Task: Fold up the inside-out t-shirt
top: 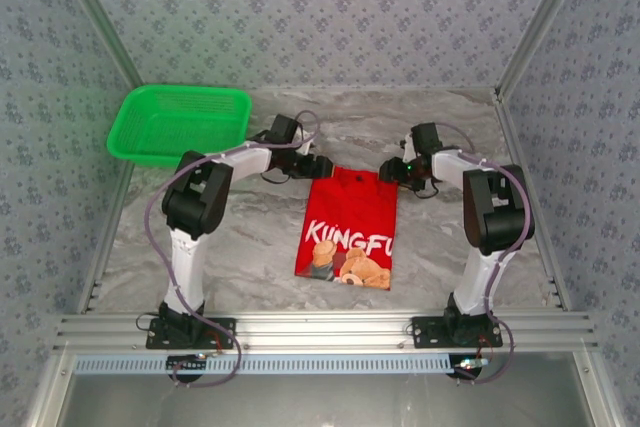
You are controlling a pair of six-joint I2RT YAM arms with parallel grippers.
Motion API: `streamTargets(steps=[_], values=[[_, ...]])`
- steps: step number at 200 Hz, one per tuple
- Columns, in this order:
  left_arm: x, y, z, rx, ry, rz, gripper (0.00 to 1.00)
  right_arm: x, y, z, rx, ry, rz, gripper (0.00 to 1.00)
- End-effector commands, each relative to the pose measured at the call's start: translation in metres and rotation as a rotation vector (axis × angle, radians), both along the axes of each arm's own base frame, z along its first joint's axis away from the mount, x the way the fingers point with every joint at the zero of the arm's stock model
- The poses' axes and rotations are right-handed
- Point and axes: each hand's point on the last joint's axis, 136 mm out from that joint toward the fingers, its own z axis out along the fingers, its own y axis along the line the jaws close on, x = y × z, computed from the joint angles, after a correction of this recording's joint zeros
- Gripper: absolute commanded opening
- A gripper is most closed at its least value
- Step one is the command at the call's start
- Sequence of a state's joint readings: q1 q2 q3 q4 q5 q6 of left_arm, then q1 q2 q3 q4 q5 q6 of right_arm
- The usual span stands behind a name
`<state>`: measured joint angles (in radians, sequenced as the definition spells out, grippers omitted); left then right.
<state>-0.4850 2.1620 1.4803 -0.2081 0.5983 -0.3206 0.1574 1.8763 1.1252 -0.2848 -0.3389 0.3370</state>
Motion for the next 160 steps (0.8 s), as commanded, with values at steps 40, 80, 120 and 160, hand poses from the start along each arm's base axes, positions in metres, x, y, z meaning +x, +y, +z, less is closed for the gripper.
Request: streamTargets(steps=[40,80,120,160], values=[[-0.029,-0.017,-0.018,-0.025,0.103,-0.055,0.56,-0.036,0.044,-0.021,0.123,0.123,0.072,0.5],[-0.025,-0.01,-0.023,-0.023,0.112,-0.026,0.4,-0.035,0.048,-0.022,0.154,0.115,0.075,0.41],[-0.016,-0.006,-0.018,-0.034,0.098,-0.004,0.21,-0.025,0.052,-0.016,0.188,0.073,0.088,0.24],[-0.003,-0.001,-0.005,-0.082,0.078,0.03,0.01,0.0,0.051,0.005,0.292,-0.027,0.091,0.01]])
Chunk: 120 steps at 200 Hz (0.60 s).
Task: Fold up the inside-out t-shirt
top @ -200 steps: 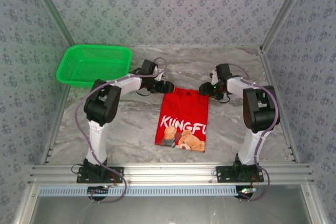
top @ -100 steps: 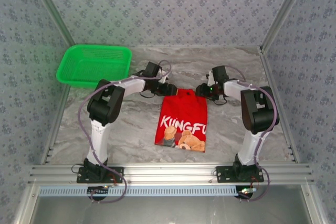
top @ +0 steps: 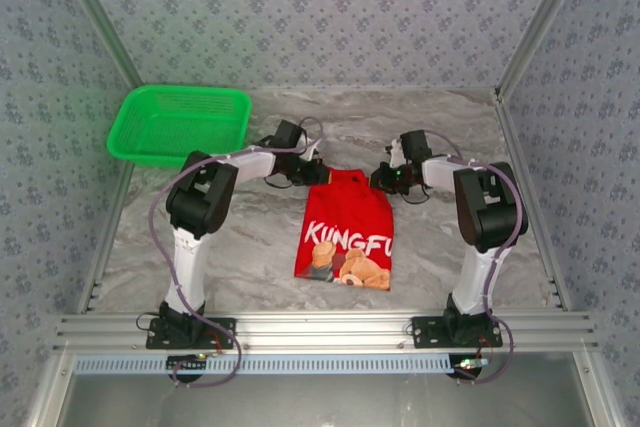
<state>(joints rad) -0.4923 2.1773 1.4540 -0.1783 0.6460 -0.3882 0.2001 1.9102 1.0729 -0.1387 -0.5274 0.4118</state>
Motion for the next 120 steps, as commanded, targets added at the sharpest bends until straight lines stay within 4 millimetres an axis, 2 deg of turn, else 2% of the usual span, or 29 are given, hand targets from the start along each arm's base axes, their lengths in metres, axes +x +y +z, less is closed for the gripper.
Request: streamTargets(steps=[1,34,53,72,84,87,94,120], values=[[0.008,0.005,0.005,-0.044,-0.001,0.021,0.01,0.01,0.005,0.009,0.097,-0.036,0.018,0.01],[0.031,0.019,0.035,-0.075,-0.061,0.066,0.0,0.034,-0.003,0.044,0.188,-0.148,-0.016,0.0],[0.047,0.025,0.054,-0.093,-0.104,0.089,0.0,0.051,-0.004,0.074,0.235,-0.234,-0.028,0.0],[0.064,0.027,0.078,-0.116,-0.144,0.108,0.0,0.074,-0.001,0.113,0.293,-0.337,-0.049,0.0],[0.075,0.027,0.102,-0.136,-0.184,0.112,0.0,0.085,0.001,0.139,0.326,-0.399,-0.053,0.0],[0.078,0.027,0.109,-0.139,-0.197,0.113,0.0,0.092,0.003,0.157,0.337,-0.44,-0.049,0.0],[0.085,0.028,0.127,-0.147,-0.228,0.114,0.0,0.099,0.003,0.175,0.345,-0.486,-0.047,0.0],[0.094,0.034,0.2,-0.165,-0.357,0.111,0.0,0.11,0.005,0.242,0.365,-0.623,-0.026,0.0]])
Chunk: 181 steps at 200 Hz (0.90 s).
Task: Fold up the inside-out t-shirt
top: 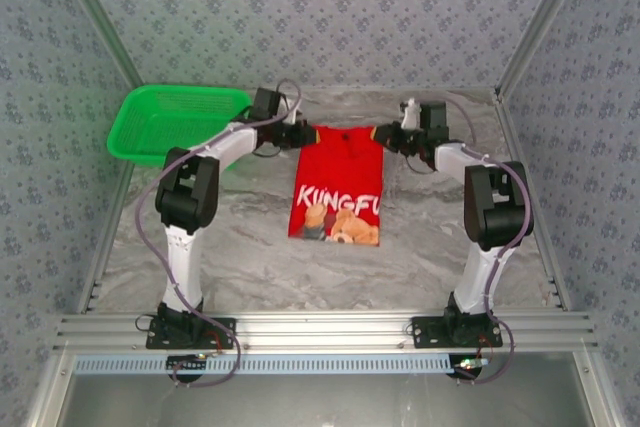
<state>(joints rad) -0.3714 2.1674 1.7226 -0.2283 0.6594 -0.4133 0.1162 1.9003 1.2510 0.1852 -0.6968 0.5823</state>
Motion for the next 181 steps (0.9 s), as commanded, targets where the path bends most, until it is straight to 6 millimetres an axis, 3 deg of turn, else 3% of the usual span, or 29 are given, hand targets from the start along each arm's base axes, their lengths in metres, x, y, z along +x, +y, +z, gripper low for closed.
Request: streamTargets(steps=[1,26,38,51,68,72,94,113,133,156,181], values=[[0.004,0.006,0.103,-0.043,-0.182,-0.01,0.0,0.013,0.005,0.116,0.071,-0.262,0.018,0.0],[-0.01,0.014,0.151,-0.045,-0.275,-0.016,0.0,0.001,0.007,0.16,0.082,-0.352,0.028,0.0],[-0.022,0.017,0.16,-0.056,-0.295,-0.018,0.0,-0.011,0.009,0.168,0.073,-0.378,0.037,0.0],[-0.038,0.02,0.156,-0.062,-0.288,-0.022,0.0,-0.028,0.011,0.169,0.058,-0.391,0.05,0.0],[-0.062,0.022,0.138,-0.074,-0.252,-0.024,0.0,-0.055,0.015,0.153,0.033,-0.364,0.072,0.0],[-0.068,0.021,0.133,-0.079,-0.242,-0.029,0.0,-0.064,0.016,0.139,0.023,-0.335,0.077,0.0],[-0.114,0.019,0.092,-0.066,-0.161,-0.052,0.0,-0.11,0.022,0.105,-0.027,-0.276,0.1,0.0],[-0.16,0.016,0.051,-0.021,-0.093,-0.08,0.0,-0.152,0.025,0.06,-0.085,-0.192,0.119,0.0],[-0.198,0.011,0.02,-0.006,-0.033,-0.095,0.0,-0.185,0.024,0.024,-0.11,-0.118,0.123,0.0],[-0.199,0.01,0.014,-0.022,-0.012,-0.051,0.0,-0.192,0.019,0.007,-0.142,-0.087,0.096,0.0],[-0.182,0.013,0.004,0.036,-0.042,-0.013,0.0,-0.174,0.015,-0.004,-0.199,-0.046,0.076,0.0]])
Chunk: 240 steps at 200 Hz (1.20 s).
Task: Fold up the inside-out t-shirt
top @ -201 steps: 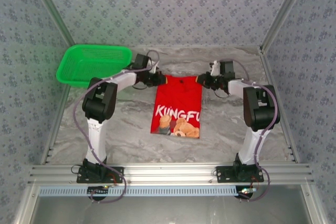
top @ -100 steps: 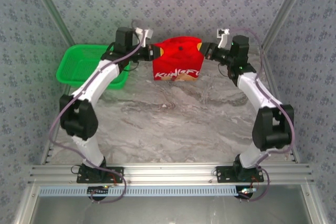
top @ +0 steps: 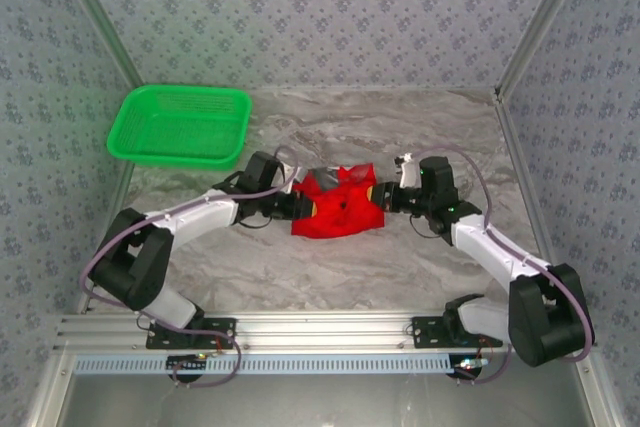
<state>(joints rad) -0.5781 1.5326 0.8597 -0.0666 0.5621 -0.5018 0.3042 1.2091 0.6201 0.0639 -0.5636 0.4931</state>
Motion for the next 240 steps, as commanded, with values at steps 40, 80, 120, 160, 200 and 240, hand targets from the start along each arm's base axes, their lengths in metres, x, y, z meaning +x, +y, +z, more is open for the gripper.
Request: streamTargets(steps=[40,80,120,160,200,240], values=[[0.078,0.011,0.021,0.01,-0.17,0.113,0.03,0.073,0.002,-0.009,-0.123,-0.013,-0.033,0.0],[0.125,0.015,-0.012,0.047,-0.131,0.142,0.06,0.119,-0.002,-0.051,-0.231,0.071,-0.062,0.0],[0.166,0.01,-0.044,0.062,-0.085,0.172,0.18,0.158,-0.007,-0.092,-0.304,0.138,-0.088,0.04],[0.193,0.024,-0.048,0.14,-0.101,0.185,0.41,0.168,-0.036,-0.101,-0.36,0.195,-0.125,0.22],[0.192,0.053,-0.028,0.247,-0.162,0.244,0.7,0.15,-0.056,-0.05,-0.351,0.152,-0.099,0.55],[0.164,0.063,-0.008,0.229,-0.144,0.28,0.78,0.092,-0.046,-0.065,-0.265,0.283,-0.082,0.65]])
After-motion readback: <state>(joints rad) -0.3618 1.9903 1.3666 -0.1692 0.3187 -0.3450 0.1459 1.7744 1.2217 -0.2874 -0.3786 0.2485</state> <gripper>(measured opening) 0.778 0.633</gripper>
